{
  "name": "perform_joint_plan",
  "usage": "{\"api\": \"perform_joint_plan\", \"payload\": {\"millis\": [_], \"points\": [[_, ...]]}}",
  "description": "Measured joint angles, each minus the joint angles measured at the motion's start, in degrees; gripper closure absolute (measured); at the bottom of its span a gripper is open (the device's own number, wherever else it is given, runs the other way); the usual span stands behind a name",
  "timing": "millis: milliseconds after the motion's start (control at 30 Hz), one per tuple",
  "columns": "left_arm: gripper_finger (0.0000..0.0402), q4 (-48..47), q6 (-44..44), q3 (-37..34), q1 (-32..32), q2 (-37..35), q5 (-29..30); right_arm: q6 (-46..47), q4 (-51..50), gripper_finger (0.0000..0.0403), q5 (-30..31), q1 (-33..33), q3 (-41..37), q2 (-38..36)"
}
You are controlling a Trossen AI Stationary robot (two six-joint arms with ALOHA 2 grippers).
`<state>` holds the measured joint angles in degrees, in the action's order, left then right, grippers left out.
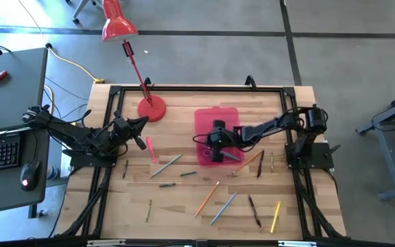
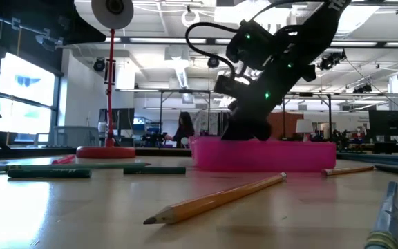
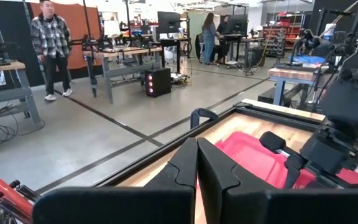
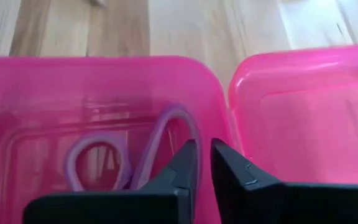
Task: Pick & place school supplies into a supply box
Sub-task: Put the purple scissors into the red supply box, then put the pink pen into the red supply box
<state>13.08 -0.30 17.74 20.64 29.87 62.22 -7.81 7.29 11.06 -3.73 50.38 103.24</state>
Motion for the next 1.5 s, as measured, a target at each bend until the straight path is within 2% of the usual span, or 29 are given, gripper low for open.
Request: {"api": "perform_joint_plan", "payload": {"millis": [200, 367, 500, 633, 767, 1033, 1300, 1500], "points": [[0.0362, 0.00, 0.02, 0.00, -0.01, 0.02, 0.02, -0.86, 1.48, 0.0337, 0.56, 0.05, -0.03, 0.00], [0.0362, 0.00, 0.02, 0.00, 0.00, 0.00, 0.02, -4.61, 5.85, 0.0311, 4.32, 0.16, -0.02, 0.00], [0.0362, -0.11, 0.02, 0.00, 0.00, 0.00, 0.06, -4.29, 9.16, 0.0300, 3.48, 0.13, -0.01, -0.07], [0.0362, -2.46, 0.03, 0.00, 0.00, 0.02, 1.88, -4.20, 11.37, 0.0297, 0.44, 0.18, 0.01, -0.24], [0.0362, -7.72, -2.03, 0.00, -0.02, 0.02, 2.57, -4.22, 13.43, 0.0297, 0.31, 0.79, 0.20, -0.24], [0.0362, -17.56, -17.05, 0.00, -0.01, 0.26, -2.04, -4.25, 14.36, 0.0297, 0.34, 2.37, 5.72, -0.24], [0.0352, -19.69, -18.07, 0.00, 0.00, 4.36, -7.69, -4.25, 14.20, 0.0298, 0.34, 2.73, 8.53, -0.29], [0.0305, -19.73, -18.00, 0.00, -0.02, 9.42, -1.79, -4.25, 11.49, 0.0298, 0.34, 2.71, 8.53, -0.29]]}}
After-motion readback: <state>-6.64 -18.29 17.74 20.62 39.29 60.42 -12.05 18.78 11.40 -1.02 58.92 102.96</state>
